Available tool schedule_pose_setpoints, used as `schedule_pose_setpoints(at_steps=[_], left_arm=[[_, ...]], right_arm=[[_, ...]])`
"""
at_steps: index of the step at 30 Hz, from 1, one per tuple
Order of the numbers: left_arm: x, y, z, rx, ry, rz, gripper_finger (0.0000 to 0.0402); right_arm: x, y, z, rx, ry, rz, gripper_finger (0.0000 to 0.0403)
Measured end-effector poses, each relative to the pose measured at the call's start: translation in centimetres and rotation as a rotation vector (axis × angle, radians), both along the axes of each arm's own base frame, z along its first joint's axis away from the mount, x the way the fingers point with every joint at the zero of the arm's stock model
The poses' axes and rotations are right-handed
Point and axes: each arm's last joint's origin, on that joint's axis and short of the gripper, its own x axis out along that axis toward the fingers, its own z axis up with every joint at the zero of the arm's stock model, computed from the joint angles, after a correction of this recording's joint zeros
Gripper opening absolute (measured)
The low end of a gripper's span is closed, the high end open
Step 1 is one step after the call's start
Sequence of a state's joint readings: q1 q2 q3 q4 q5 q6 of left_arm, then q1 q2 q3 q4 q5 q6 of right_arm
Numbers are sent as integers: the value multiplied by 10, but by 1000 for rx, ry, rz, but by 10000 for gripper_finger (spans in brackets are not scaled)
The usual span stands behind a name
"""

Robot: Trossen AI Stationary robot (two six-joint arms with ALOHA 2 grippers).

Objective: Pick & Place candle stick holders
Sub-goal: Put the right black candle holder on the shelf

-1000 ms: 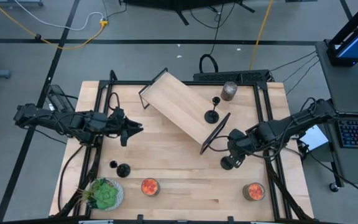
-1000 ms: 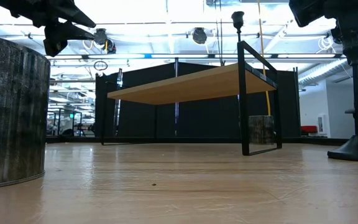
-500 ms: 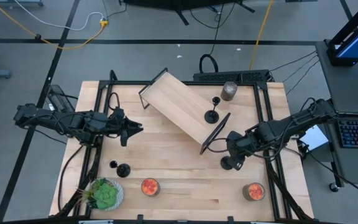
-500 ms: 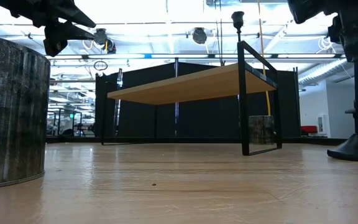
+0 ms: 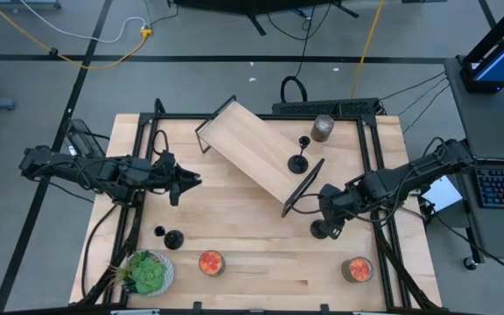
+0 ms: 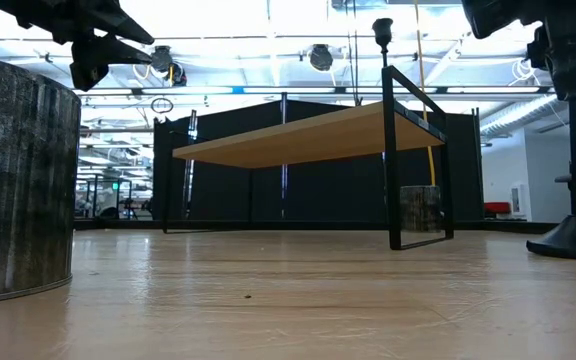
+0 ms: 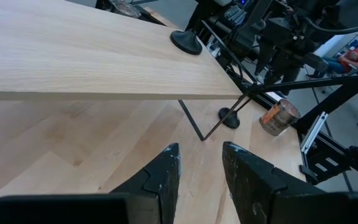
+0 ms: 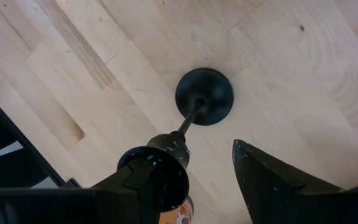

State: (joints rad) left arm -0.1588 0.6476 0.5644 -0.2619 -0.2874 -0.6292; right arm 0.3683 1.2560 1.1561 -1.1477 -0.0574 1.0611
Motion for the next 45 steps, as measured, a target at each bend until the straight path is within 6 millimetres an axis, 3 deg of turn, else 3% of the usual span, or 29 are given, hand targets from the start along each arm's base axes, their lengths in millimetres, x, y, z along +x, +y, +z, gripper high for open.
schedule_pose_setpoints(at_steps=[16,21,29,40,45], left_arm=[[0,0,0,6,1,-2,127],[0,0,0,6,1,-1,127],[0,0,0,6,1,-1,127],[0,0,0,35,5,-10,127],[0,0,0,97,14,-31,127]], right_arm=[[-1,0,0,-6,5,2,166],[-1,-1,0,-9,6,-2,124],[-1,-1,0,-8,4,1,15],[4,2,2,29,-49,46,9],[9,5,14,78,-109,80,8]])
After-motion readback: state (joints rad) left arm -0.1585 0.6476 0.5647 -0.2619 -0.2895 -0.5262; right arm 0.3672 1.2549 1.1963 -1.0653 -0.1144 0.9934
